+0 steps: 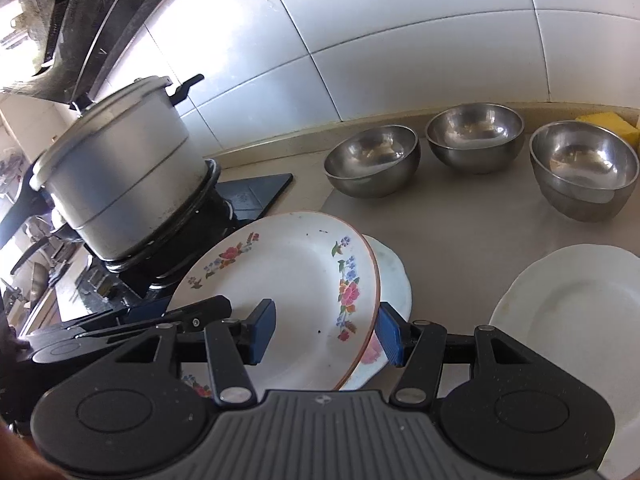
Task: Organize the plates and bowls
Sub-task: 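Lift the floral plate with both grippers and carry it toward the smaller floral plate, then lower the floral plate onto the smaller floral plate and open both grippers, then move both grippers to the rim of the pink-flower plate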
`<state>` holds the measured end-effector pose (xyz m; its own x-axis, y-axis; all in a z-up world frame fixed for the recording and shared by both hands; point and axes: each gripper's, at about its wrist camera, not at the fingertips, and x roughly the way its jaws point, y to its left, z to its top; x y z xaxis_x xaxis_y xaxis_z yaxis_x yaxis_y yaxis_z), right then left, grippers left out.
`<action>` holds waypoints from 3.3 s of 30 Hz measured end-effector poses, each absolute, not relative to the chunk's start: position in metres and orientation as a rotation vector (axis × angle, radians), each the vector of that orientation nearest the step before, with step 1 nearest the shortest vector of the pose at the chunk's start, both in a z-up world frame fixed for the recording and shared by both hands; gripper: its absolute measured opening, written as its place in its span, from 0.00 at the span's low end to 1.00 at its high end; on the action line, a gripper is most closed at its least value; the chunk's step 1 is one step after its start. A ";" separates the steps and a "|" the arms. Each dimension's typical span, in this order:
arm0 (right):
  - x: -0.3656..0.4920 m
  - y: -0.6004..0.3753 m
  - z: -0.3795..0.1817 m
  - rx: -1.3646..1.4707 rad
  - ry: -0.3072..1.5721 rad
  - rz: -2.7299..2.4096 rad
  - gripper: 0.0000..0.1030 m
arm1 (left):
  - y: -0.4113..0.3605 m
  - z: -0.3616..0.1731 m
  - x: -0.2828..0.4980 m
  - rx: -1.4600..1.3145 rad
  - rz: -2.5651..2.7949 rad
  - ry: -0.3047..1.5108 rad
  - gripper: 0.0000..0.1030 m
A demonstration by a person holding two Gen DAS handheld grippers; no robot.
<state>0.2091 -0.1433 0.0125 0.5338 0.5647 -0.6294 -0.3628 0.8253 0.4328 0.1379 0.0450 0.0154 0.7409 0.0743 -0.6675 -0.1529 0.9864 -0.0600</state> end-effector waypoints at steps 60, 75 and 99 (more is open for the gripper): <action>0.210 -0.116 0.018 0.087 0.789 0.327 0.33 | 0.065 0.003 0.175 -0.040 0.049 0.745 0.74; 0.166 -0.150 0.022 0.153 0.791 0.153 0.37 | 0.042 0.027 0.162 0.027 -0.105 0.707 0.79; 0.139 -0.290 0.030 0.213 0.751 0.016 0.40 | -0.121 0.022 0.150 0.167 -0.231 0.737 0.81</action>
